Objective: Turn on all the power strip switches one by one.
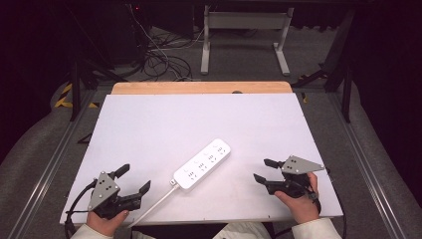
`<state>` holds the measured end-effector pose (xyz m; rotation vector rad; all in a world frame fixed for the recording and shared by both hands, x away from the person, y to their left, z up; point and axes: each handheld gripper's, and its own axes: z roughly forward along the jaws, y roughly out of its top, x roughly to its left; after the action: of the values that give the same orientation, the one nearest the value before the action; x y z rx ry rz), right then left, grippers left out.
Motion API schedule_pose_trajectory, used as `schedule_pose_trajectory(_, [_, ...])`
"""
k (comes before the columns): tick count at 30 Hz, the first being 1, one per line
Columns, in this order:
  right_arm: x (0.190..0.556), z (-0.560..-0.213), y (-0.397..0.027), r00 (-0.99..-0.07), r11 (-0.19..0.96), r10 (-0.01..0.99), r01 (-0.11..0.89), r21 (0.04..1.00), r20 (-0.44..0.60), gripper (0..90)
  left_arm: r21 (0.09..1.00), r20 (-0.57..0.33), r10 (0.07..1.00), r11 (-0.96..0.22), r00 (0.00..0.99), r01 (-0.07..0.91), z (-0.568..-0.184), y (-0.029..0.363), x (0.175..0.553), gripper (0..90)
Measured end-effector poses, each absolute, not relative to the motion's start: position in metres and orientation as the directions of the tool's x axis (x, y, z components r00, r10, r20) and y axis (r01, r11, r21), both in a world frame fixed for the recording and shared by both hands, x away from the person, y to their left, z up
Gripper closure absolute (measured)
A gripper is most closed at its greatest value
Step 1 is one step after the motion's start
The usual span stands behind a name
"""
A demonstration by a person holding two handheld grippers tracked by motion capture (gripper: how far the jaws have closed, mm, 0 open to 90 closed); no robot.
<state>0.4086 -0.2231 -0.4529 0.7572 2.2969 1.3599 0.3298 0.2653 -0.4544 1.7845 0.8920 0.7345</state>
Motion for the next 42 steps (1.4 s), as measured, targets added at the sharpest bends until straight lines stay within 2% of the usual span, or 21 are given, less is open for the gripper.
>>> schedule_pose_trajectory(5, [0.408, -0.451, -0.222, -0.798, 0.407, 0.601, 0.25, 0.879, -0.051, 36.6, 0.925, 0.148, 0.83, -0.309, 0.538, 0.223, -0.454, 0.263, 0.328, 17.2])
schedule_pose_trajectory(9, [0.407, -0.45, -0.221, -0.8, 0.409, 0.598, 0.248, 0.878, -0.053, 37.4, 0.923, 0.164, 0.832, -0.319, 0.531, 0.215, -0.453, 0.263, 0.328, 17.2])
schedule_pose_trajectory(17, [0.407, -0.451, -0.222, -0.803, 0.392, 0.596, 0.262, 0.882, -0.027, 38.6, 0.934, 0.108, 0.841, -0.268, 0.53, 0.236, -0.453, 0.265, 0.328, 17.1])
schedule_pose_trajectory(27, [0.409, -0.445, -0.215, -0.815, 0.441, 0.577, 0.252, 0.862, -0.057, 40.0, 0.926, 0.153, 0.84, -0.306, 0.521, 0.221, -0.453, 0.264, 0.327, 17.2])
schedule_pose_trajectory(42, [0.429, -0.42, -0.183, -0.853, 0.459, 0.521, 0.261, 0.849, -0.02, 46.4, 0.924, 0.155, 0.839, -0.31, 0.521, 0.223, -0.453, 0.265, 0.327, 17.4])
